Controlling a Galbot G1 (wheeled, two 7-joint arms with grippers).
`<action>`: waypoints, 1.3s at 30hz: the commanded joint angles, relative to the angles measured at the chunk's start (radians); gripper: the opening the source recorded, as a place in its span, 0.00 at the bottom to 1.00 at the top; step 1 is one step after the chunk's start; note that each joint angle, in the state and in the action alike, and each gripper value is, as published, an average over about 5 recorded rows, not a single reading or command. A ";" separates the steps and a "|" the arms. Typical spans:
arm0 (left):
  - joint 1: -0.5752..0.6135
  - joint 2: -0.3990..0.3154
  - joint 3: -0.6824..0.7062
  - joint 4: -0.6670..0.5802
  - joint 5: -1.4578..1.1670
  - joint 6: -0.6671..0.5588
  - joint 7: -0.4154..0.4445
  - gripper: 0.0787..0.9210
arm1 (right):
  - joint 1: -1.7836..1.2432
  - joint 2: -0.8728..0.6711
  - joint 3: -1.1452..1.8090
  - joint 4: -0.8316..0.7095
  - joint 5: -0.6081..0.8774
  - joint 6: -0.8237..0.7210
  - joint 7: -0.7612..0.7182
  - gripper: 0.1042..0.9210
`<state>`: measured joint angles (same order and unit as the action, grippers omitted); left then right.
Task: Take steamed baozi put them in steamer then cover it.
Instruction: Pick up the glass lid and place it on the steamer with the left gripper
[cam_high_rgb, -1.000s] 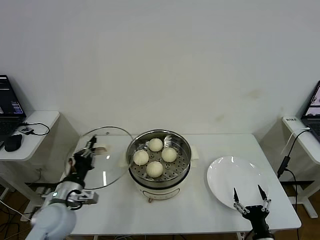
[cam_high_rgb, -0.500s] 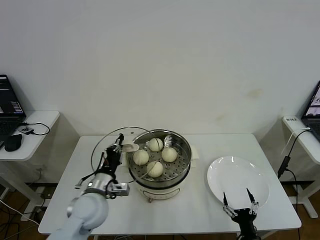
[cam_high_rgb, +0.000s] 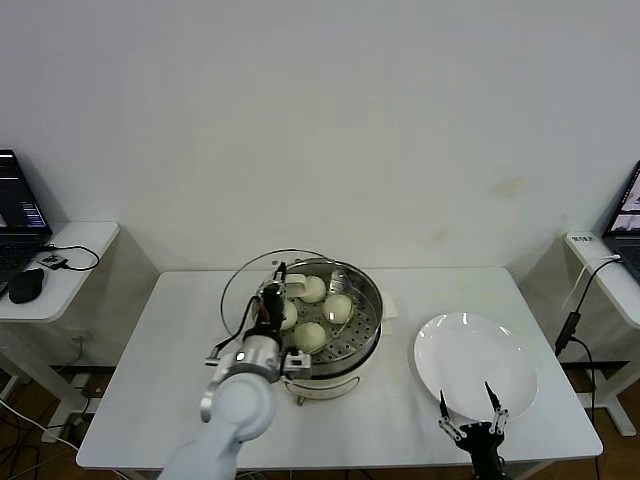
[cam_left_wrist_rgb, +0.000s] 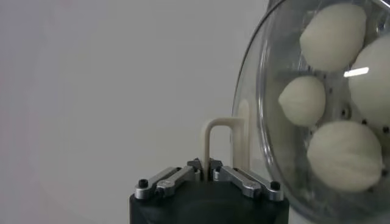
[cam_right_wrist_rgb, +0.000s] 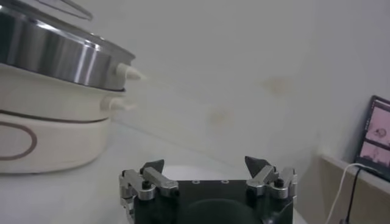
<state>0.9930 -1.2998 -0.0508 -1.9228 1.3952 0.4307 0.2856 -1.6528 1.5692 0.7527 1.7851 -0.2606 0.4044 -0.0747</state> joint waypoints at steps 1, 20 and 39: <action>-0.064 -0.134 0.052 0.123 0.115 0.012 0.027 0.07 | 0.000 0.007 -0.004 -0.013 -0.020 0.005 0.006 0.88; -0.056 -0.170 0.062 0.166 0.130 0.010 0.025 0.07 | 0.006 0.005 -0.008 -0.030 -0.026 0.008 0.005 0.88; -0.033 -0.179 0.062 0.135 0.129 0.009 0.027 0.07 | 0.005 0.006 -0.023 -0.035 -0.036 0.009 0.004 0.88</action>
<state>0.9591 -1.4736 0.0086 -1.7796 1.5222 0.4396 0.3124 -1.6474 1.5744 0.7332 1.7513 -0.2938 0.4129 -0.0711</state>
